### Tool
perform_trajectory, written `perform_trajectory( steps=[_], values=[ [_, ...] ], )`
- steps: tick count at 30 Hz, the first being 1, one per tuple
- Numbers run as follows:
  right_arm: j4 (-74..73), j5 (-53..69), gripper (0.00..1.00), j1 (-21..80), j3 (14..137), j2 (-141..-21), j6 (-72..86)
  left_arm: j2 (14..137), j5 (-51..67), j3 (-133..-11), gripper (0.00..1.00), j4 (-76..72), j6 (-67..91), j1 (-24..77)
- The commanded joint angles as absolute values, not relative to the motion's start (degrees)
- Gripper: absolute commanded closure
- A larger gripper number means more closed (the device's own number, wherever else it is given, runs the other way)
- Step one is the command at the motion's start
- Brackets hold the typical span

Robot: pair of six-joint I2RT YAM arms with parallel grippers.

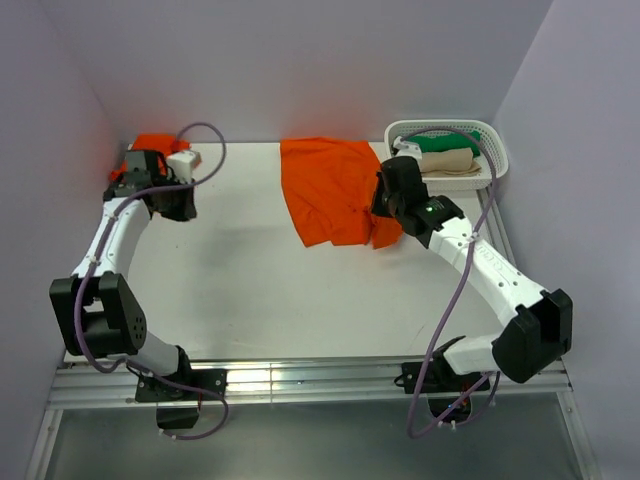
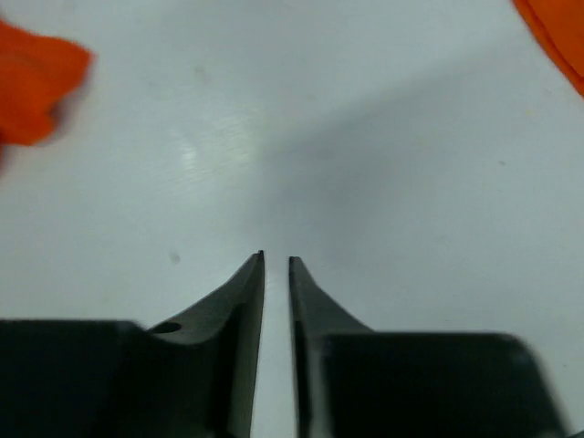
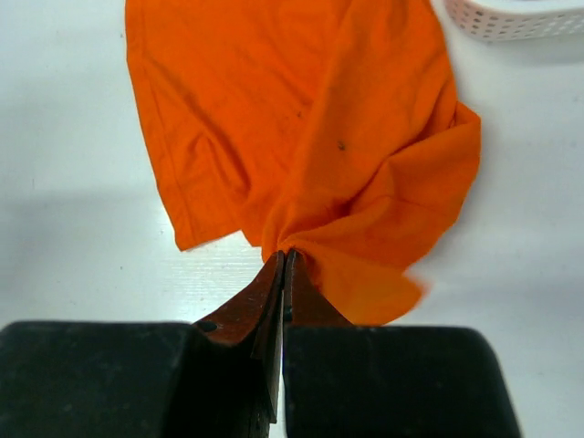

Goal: Roll the t-shirts
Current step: Flatten the tshirt

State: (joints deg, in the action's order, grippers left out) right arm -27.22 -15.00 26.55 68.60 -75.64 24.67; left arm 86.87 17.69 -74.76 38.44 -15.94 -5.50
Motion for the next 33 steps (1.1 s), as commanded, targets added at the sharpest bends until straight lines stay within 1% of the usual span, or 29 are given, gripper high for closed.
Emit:
perform_trajectory(
  steps=[1, 2, 3, 4, 5, 8, 11, 15, 18, 21, 27, 29, 33],
  values=[
    [-25.1, -17.1, 1.00, 27.4, 69.9, -75.8, 26.7, 83.6, 23.0, -69.9, 0.75, 33.4, -19.5, 3.6],
    [-25.1, -17.2, 1.00, 27.5, 70.0, -76.5, 27.0, 83.8, 22.2, -69.5, 0.62, 31.3, -18.8, 6.0],
    [-25.2, -17.5, 1.00, 27.5, 70.6, -76.9, 27.1, 85.4, 21.6, -69.7, 0.58, 30.9, -17.3, 8.1],
    [-25.6, -17.9, 1.00, 27.5, 71.0, -77.4, 27.2, 86.6, 20.8, -70.6, 0.52, 30.7, -16.4, 12.3],
    [-26.2, -18.2, 1.00, 27.5, 71.5, -78.6, 27.3, 89.4, 19.6, -70.9, 0.52, 29.2, -15.3, 14.2],
    [-27.0, -18.3, 1.00, 27.5, 73.4, -80.6, 27.2, 94.5, 18.5, -73.4, 0.50, 27.3, -11.7, 19.4],
    [-27.4, -18.5, 1.00, 27.5, 75.1, -82.2, 27.4, 103.5, 18.3, -77.9, 0.51, 27.3, -7.7, 22.3],
    [-27.3, -18.7, 1.00, 27.5, 76.3, -83.2, 27.8, 107.9, 13.2, -79.5, 0.49, 20.9, -0.5, 25.8],
    [-27.6, -18.9, 1.00, 27.6, 77.0, -83.9, 28.0, 108.9, 6.8, -78.7, 0.48, 17.3, -0.4, 29.1],
    [-28.1, -19.2, 1.00, 27.6, 77.8, -84.5, 28.0, 109.9, 5.0, -78.9, 0.47, 15.0, 3.4, 32.9],
    [-29.0, -19.6, 1.00, 27.5, 78.8, -84.9, 27.6, 112.2, 3.3, -80.1, 0.47, 14.4, 5.4, 36.6],
    [-29.1, -19.5, 1.00, 27.5, 78.9, -84.7, 27.6, 113.7, 0.4, -80.7, 0.47, 14.3, 6.1, 37.6],
    [-29.2, -19.4, 1.00, 27.5, 78.8, -84.0, 27.6, 115.9, -2.5, -82.2, 0.51, 14.3, 7.4, 38.5]
  ],
)
